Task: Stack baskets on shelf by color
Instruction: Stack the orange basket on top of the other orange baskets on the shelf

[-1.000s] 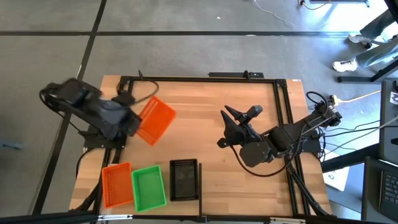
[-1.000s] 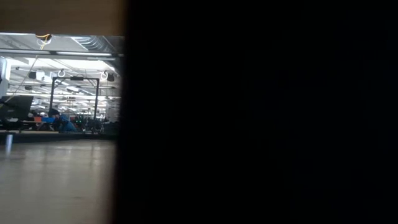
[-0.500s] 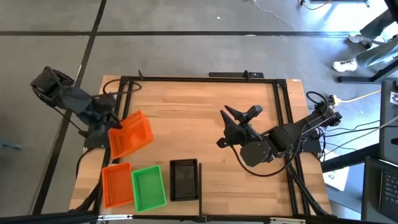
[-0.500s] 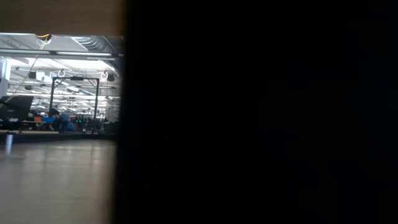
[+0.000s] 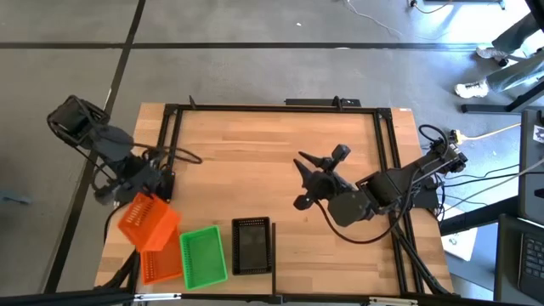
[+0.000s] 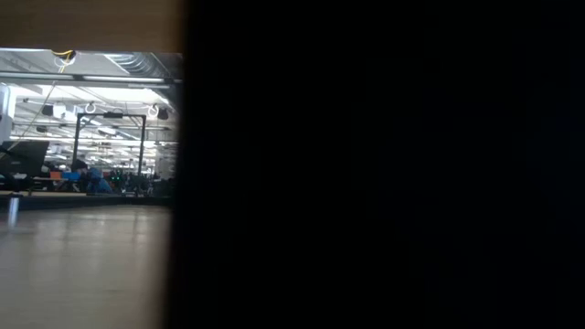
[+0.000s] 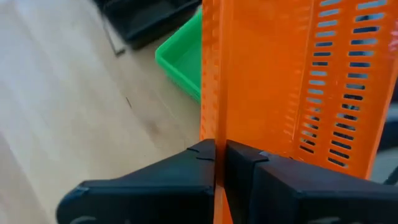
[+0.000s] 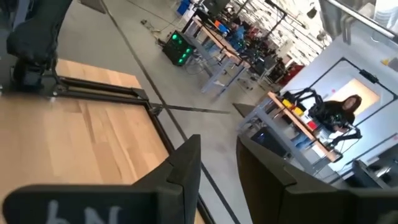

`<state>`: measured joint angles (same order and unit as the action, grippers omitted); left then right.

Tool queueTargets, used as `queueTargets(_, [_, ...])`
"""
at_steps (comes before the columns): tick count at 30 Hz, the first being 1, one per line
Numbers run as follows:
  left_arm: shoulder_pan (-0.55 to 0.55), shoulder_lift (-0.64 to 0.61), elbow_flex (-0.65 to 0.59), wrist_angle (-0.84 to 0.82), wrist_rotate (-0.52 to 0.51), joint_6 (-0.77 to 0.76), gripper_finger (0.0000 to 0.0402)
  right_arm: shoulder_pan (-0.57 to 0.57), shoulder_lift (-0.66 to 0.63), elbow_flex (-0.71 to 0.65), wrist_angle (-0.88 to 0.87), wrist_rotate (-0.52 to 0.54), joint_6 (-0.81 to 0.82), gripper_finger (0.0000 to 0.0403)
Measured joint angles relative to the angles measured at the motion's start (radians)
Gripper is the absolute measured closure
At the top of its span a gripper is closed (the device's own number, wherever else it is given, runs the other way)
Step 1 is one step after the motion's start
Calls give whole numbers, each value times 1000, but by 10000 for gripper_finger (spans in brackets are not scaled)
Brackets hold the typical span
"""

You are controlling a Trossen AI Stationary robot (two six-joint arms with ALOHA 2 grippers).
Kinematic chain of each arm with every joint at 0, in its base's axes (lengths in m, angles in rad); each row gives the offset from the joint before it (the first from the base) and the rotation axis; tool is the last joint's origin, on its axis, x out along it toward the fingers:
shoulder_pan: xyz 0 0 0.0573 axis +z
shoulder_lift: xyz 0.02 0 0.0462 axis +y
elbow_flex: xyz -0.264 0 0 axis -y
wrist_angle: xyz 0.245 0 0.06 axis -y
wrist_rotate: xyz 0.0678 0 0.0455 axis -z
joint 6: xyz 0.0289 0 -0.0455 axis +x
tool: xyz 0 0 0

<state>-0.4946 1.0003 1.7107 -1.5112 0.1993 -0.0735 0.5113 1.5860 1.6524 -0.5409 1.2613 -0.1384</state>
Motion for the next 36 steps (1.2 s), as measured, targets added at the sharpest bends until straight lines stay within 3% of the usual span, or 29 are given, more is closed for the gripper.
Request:
queueTargets(5, [0, 29, 0, -11, 62, 299, 401, -17, 0, 0, -1, 0, 2, 297])
queueTargets(10, [0, 94, 0, -29, 77, 451, 401, -39, 0, 0, -1, 0, 0, 297])
queueTargets(25, [-159, 299, 0, -60, 41, 734, 401, -64, 0, 0, -3, 1, -25, 297])
queueTargets(36, [-247, 410, 0, -59, -70, 711, 401, -64, 0, 0, -3, 2, -31, 297])
